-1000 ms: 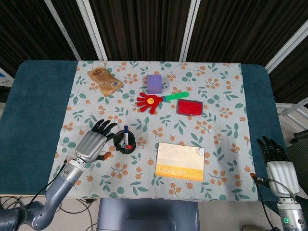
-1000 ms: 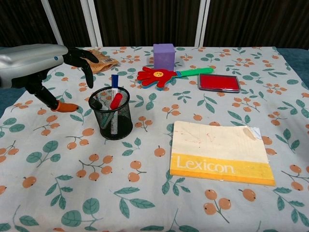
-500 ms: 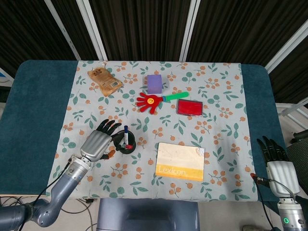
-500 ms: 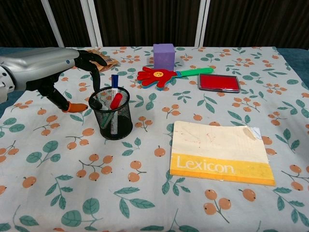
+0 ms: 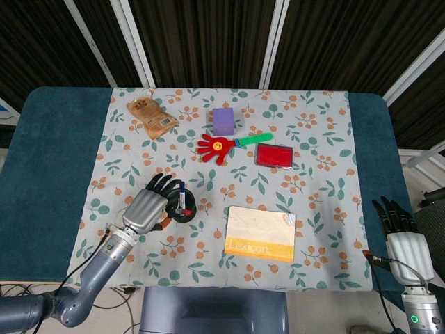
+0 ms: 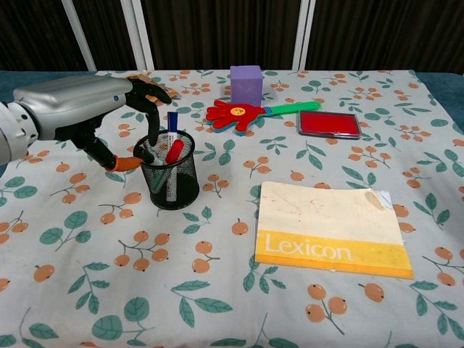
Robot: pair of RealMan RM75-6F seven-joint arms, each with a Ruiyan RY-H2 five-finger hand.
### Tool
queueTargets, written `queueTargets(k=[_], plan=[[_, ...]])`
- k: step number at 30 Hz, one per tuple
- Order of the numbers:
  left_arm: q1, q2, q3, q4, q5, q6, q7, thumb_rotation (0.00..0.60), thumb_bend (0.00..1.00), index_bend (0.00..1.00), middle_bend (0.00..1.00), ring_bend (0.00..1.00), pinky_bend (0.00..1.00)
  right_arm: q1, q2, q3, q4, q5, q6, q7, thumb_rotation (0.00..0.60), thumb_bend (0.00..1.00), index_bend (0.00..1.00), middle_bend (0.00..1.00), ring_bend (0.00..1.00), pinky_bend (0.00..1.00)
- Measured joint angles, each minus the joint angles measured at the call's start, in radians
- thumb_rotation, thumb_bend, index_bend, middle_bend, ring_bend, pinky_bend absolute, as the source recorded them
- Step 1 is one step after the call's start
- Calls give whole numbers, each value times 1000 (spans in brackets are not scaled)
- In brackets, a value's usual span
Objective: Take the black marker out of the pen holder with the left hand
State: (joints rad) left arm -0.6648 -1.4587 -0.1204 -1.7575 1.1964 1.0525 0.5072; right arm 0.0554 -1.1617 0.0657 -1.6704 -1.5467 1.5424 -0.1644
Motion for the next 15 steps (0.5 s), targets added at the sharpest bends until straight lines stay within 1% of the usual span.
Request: queueTargets(k=[15], plan=[[-13, -4, 3, 1, -37, 3, 23, 600, 297, 534, 100, 0, 0, 1, 0, 1, 1, 2, -2, 1, 600, 28, 14, 0, 0, 151]])
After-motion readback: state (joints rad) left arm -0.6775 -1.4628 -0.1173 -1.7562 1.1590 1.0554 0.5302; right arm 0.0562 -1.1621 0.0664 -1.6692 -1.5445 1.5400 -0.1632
